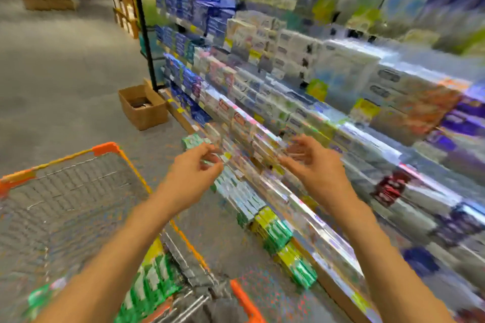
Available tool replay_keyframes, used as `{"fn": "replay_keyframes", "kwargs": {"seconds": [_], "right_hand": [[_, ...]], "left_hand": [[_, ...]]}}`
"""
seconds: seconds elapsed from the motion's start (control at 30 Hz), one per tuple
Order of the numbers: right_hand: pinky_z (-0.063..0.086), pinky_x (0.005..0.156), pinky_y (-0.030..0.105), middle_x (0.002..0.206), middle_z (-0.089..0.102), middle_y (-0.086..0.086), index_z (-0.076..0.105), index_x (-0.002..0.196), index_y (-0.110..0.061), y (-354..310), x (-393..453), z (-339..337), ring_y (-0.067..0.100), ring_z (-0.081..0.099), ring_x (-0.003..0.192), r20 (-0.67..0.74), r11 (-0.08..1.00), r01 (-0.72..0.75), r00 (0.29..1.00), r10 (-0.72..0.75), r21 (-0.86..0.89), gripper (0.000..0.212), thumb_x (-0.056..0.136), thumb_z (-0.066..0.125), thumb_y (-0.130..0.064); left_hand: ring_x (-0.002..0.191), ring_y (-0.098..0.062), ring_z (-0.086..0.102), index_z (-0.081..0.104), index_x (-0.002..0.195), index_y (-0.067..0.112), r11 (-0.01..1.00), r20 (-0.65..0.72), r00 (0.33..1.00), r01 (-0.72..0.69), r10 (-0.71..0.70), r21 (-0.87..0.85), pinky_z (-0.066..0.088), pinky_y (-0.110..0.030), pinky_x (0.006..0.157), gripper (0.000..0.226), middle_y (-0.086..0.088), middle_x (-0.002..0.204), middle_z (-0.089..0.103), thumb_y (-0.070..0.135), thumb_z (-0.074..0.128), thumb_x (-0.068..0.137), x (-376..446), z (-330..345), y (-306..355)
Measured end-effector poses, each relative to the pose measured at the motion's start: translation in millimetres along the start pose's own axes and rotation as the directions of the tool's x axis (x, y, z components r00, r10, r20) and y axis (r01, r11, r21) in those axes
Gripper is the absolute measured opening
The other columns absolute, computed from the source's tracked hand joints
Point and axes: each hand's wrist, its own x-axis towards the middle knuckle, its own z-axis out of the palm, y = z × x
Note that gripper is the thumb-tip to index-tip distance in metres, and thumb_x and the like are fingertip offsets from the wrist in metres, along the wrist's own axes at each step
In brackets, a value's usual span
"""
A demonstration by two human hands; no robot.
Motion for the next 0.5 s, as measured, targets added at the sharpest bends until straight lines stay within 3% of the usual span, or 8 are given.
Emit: {"fn": "replay_keyframes", "kwargs": {"seconds": [0.13,0.27,0.4,0.5], "right_hand": [[0.044,0.090,0.024,0.107,0.068,0.003,0.058,0.120,-0.010,84.4,-15.5,-52.8,0.012,0.063,0.097,-0.018,0.990,-0.136,0.991,0.135,-0.043,0.048,0.079,0.074,-0.027],[0.047,0.096,0.033,0.113,0.066,0.004,0.056,0.122,-0.011,166.6,-18.3,-96.2,0.017,0.062,0.106,0.047,0.965,-0.258,0.964,0.260,-0.039,0.050,0.079,0.073,-0.029],[0.045,0.097,0.031,0.119,0.064,0.003,0.053,0.126,-0.012,229.3,-8.4,-129.6,0.015,0.059,0.112,0.114,0.950,-0.293,0.946,0.304,-0.106,0.050,0.083,0.070,-0.031],[0.042,0.092,0.022,0.118,0.063,-0.001,0.051,0.128,-0.015,259.7,-2.1,-141.1,0.009,0.057,0.110,0.150,0.939,-0.327,0.928,0.341,-0.109,0.048,0.086,0.066,-0.033]], "left_hand": [[0.064,0.002,0.055,0.058,0.100,0.023,0.998,0.182,0.982,-0.063,0.060,0.013,0.039,-0.005,0.065,0.016,0.003,0.089,0.061,0.011,0.059,0.089,31.7,98.5,35.3],[0.064,0.014,0.055,0.062,0.109,0.017,0.999,0.279,0.960,-0.023,0.030,-0.028,0.039,-0.002,0.062,0.025,0.009,0.083,0.058,0.021,0.061,0.084,61.9,195.6,56.0],[0.063,0.004,0.054,0.064,0.112,0.013,1.000,0.351,0.936,0.029,-0.024,-0.010,0.036,-0.002,0.058,0.026,0.007,0.086,0.061,0.019,0.061,0.087,80.4,277.4,66.8],[0.070,0.002,0.052,0.061,0.114,0.019,0.998,0.424,0.904,0.061,-0.057,0.004,0.036,-0.007,0.059,0.024,0.007,0.093,0.062,0.020,0.059,0.091,86.5,316.2,66.2]]}}
